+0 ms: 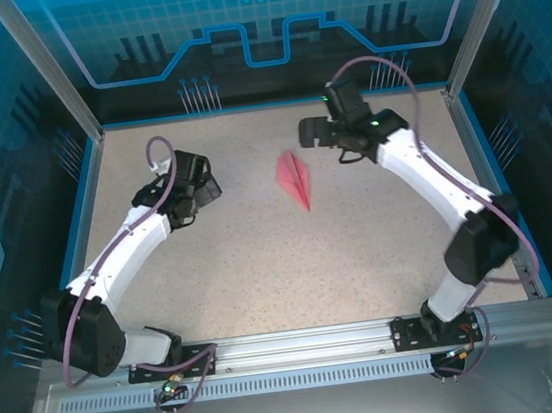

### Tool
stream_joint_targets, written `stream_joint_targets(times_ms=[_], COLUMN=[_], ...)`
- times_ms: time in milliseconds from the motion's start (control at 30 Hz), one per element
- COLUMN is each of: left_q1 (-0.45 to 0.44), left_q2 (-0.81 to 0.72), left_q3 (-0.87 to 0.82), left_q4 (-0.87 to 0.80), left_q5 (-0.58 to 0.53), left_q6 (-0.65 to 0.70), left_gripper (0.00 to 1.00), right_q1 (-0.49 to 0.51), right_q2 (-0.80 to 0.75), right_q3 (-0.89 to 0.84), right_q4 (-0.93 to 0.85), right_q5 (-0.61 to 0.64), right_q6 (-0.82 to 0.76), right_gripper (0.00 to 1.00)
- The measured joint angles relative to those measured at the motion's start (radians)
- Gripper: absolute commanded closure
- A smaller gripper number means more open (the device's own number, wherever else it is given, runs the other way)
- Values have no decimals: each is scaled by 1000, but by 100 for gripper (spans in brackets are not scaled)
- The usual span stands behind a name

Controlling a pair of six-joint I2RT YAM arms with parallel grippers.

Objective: Fold a paper plane with a square sheet of paper (pick it up from the middle)
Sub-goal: Reset both arms

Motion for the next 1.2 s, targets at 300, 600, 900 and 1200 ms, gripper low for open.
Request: stream_joint_targets(times_ms=[300,600,900,1200], left_q1=[158,248,315,359], left_q2=[-151,-166,-95,-72], left_q3=[-281,-605,-706,-764], left_q4=[296,774,1104,1270], left_q5=[-160,-123,118,399], left_q6=[191,423,572,610], left_gripper=[1,1,1,1], right_q1=[-169,-327,-319,-309], right_q2=[-212,-188,-174,-166], right_q3=[-528,-821,-1046,-1178], right_q4=[267,612,1037,1335], right_q5=[307,304,118,-44], right_q6=[-119,-240,-396,-484], right_gripper=[1,1,1,1])
